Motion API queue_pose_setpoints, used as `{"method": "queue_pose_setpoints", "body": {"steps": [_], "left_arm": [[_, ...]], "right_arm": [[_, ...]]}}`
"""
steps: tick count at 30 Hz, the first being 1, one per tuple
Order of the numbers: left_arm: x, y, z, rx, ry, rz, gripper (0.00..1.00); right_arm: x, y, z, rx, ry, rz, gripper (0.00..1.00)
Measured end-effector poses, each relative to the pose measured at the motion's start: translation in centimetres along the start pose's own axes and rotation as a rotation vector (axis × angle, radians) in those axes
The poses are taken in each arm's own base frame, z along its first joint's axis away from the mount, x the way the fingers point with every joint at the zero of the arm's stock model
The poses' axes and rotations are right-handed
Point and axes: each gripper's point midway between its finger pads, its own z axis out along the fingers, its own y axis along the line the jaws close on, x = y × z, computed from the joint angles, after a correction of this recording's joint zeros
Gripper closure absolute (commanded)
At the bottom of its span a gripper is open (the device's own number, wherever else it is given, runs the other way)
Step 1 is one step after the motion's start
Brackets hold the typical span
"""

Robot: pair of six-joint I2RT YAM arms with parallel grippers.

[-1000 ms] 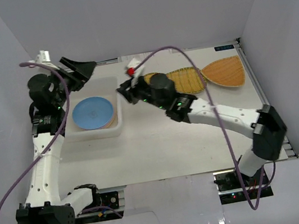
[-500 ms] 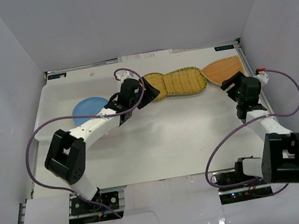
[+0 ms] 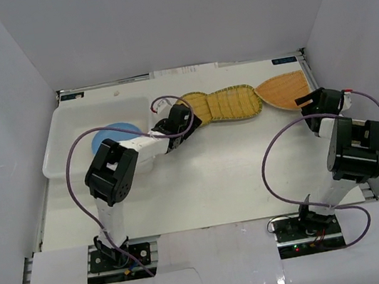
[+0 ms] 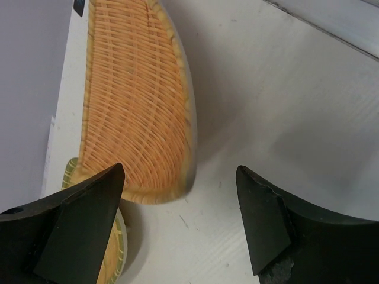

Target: Place the plates into the plastic bin on the countertop

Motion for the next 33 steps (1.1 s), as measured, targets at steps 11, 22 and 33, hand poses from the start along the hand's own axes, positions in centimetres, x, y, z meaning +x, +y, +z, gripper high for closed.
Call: {"method": "queue_pose_setpoints", "body": {"steps": [11, 22, 33], "left_arm": [[-3.1, -0.4, 4.2, 0.001, -0.066, -0.068, 0.34], [-5.2, -1.4, 3.7, 0.034, -0.138, -0.093, 1.0], [-6.9, -1.0, -1.0, -0.036, -0.217, 0.068, 1.0]], "right_arm": [[1.4, 1.8, 4.6, -0.096, 0.104, 0.111, 0.76], [1.9, 1.3, 2.0, -0.125, 0.075, 0.168, 0.92], [-3.4, 10.4, -7.1, -0.44, -0.066, 0.099, 0.92]]}}
